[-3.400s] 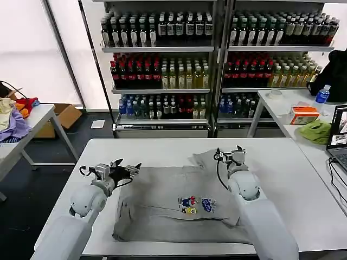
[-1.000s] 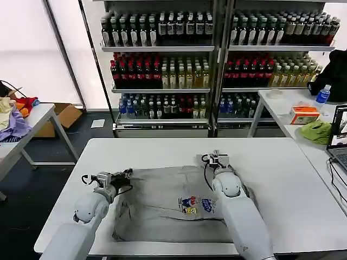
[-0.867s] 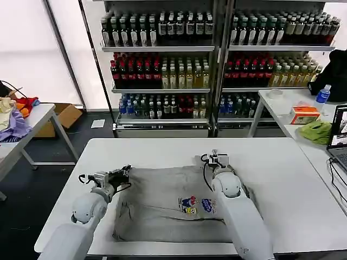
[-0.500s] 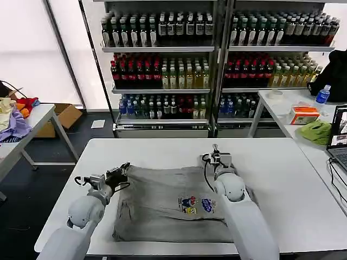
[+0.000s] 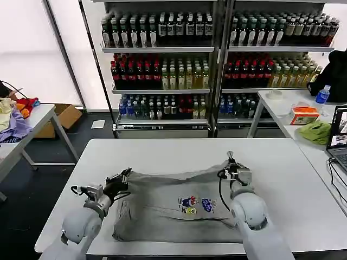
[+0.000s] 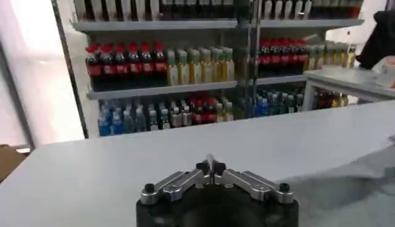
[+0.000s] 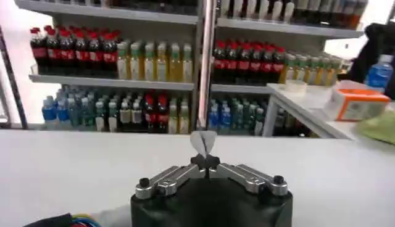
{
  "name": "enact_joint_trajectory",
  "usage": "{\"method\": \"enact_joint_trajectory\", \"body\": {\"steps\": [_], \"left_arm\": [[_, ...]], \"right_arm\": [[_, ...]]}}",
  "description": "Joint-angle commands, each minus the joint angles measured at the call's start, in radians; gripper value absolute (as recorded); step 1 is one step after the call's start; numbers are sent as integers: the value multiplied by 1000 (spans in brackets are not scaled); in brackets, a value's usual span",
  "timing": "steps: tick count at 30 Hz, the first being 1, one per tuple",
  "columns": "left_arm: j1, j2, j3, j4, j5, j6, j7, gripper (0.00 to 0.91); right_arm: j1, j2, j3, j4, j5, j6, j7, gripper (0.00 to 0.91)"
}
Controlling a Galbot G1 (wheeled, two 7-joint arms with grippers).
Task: Fold and organize the clothes.
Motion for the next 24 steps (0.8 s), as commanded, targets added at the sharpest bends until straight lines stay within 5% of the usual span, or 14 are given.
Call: {"method": "enact_joint_trajectory", "body": {"steps": [1, 24], "left_arm": [[163, -1, -27, -97, 41, -12, 8, 0], [265, -31, -35, -66, 119, -20, 44, 0]], "right_arm": [[-242, -40, 103, 215, 11, -7, 16, 0], [-425, -44, 143, 177, -11, 58, 15, 0]]}}
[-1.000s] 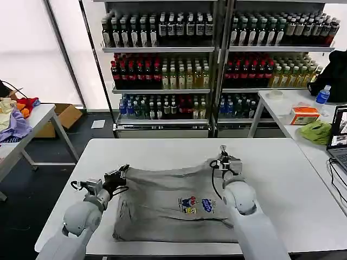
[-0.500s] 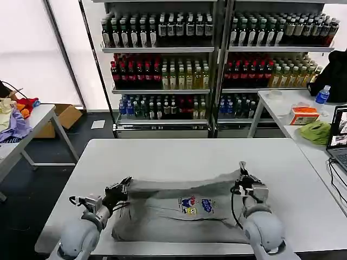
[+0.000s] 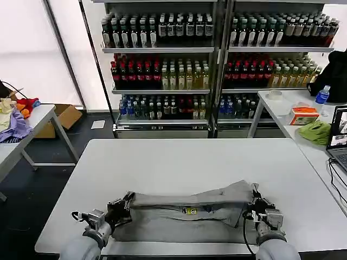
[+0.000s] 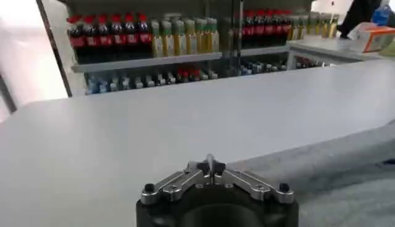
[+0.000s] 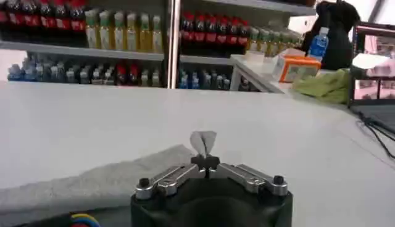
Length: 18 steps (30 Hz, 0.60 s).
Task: Fold and organize the clothes.
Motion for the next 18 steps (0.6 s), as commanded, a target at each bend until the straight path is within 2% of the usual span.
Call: {"method": "enact_joint_trajectory", "body": {"steps": [1, 3, 4, 5, 6, 7, 8, 9, 18], "left_arm": [[40, -10, -4, 32, 31, -6, 5, 0], [42, -12, -5, 33, 36, -8, 8, 0], [44, -13, -5, 33, 40, -8, 9, 40], [44, -14, -6, 33, 47, -9, 12, 736], [45, -14, -6, 33, 60, -12, 12, 907], [45, -14, -6, 32, 68, -15, 11, 907], [46, -14, -7, 29, 75, -15, 10, 907], [48, -15, -7, 25, 77, -15, 9, 907], [70, -28, -24, -78, 91, -6, -7, 907]], "right_arm": [[-57, -1, 6, -20, -9, 14, 2, 0], [-50, 6, 0, -41, -17, 16, 2, 0], [-48, 8, -3, -50, -19, 17, 1, 0], [-47, 9, -6, -61, -23, 18, -2, 0], [-46, 11, -9, -69, -30, 21, -2, 0], [-44, 13, -11, -75, -34, 22, -4, 171], [-43, 16, -12, -76, -35, 22, -4, 393], [-43, 17, -13, -76, -36, 22, -3, 907], [-64, 21, 1, 10, -43, 34, 2, 907]]}}
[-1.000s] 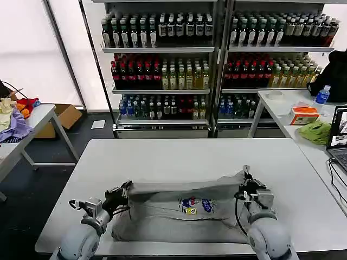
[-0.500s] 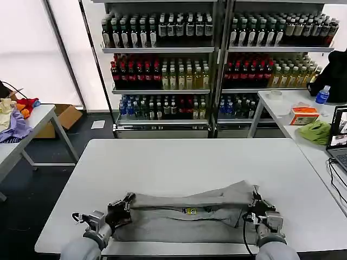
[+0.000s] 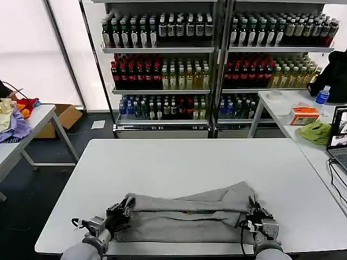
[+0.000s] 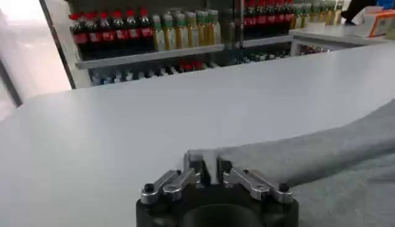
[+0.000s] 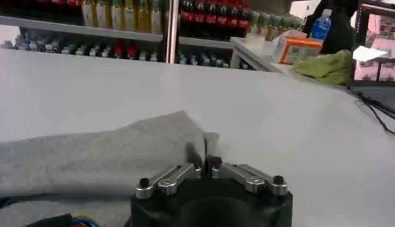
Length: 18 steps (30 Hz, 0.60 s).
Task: Fold and organize the clothes.
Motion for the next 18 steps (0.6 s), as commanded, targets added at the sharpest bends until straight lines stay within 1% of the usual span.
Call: {"method": "enact_joint_trajectory", "body": {"steps": [1, 7, 11, 18], "left_arm": [[23, -17, -16, -97, 28, 13, -18, 907], [44, -53, -60, -169, 27, 29, -54, 907], [54, -78, -94, -185, 27, 36, -72, 907], [105, -125, -119, -170, 12, 56, -86, 907]], "right_arm": [[-27, 2, 19, 72, -8, 6, 2, 907], [-52, -5, 80, 193, 19, 0, 14, 907], [-44, -6, 116, 243, 28, -4, 18, 907], [-23, -7, 125, 275, 52, -20, 31, 907]]}}
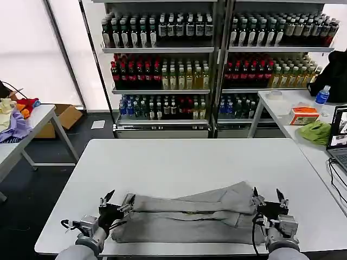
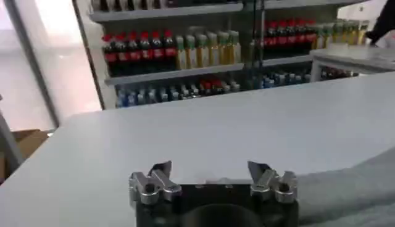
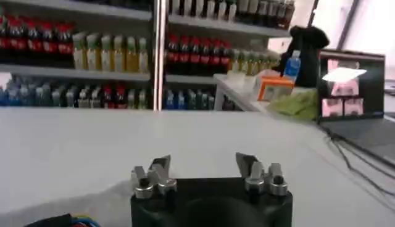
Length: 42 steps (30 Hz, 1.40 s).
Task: Fold and organize the clothes.
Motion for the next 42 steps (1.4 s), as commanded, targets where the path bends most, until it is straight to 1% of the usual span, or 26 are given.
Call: {"method": "enact_joint_trajectory", "body": {"steps": [1, 9, 17, 18, 19, 20, 21, 22, 23, 24, 25, 26, 27, 35, 42], "left_arm": [[56, -64, -44, -42, -11, 20, -26, 907], [89, -109, -30, -33, -30, 37, -25, 907], [83, -119, -42, 9, -49, 42, -26, 907], [84, -118, -44, 12, -49, 42, -25, 877], [85, -118, -45, 15, -49, 43, -22, 826], [85, -118, -46, 16, -48, 43, -20, 736], [86, -117, -46, 22, -47, 43, -17, 695], [90, -117, -45, 24, -45, 43, -13, 554], [94, -117, -43, 24, -40, 43, -7, 464], [99, -117, -40, 24, -32, 44, 4, 232], [104, -119, -36, 23, -27, 45, 13, 40], [106, -122, -33, 25, -18, 46, 18, 10], [108, -124, -28, 26, -12, 45, 27, 0], [111, -131, -29, 24, -5, 20, 48, 0], [132, -130, -36, -34, -30, -16, 84, 0]], "right_arm": [[1, 0, 33, 81, 18, -6, 8, 907], [7, -3, 14, 75, 21, -3, 16, 907], [-2, -4, -5, 68, 19, 9, 17, 907], [-2, -4, -6, 68, 19, 9, 16, 907], [-1, -5, -6, 69, 19, 9, 16, 907], [-1, -5, -6, 69, 19, 9, 16, 907], [2, -4, -7, 69, 19, 9, 16, 907], [3, -4, -7, 69, 19, 9, 16, 907], [5, -4, -7, 70, 19, 9, 16, 907], [7, -3, -8, 69, 19, 8, 17, 907], [9, -3, -8, 69, 19, 8, 16, 907], [11, -2, -9, 68, 20, 8, 16, 907], [12, -2, -9, 66, 20, 8, 16, 907], [20, -5, -7, 56, 22, 9, 21, 907], [41, -6, -12, 46, 21, 4, 23, 907]]}}
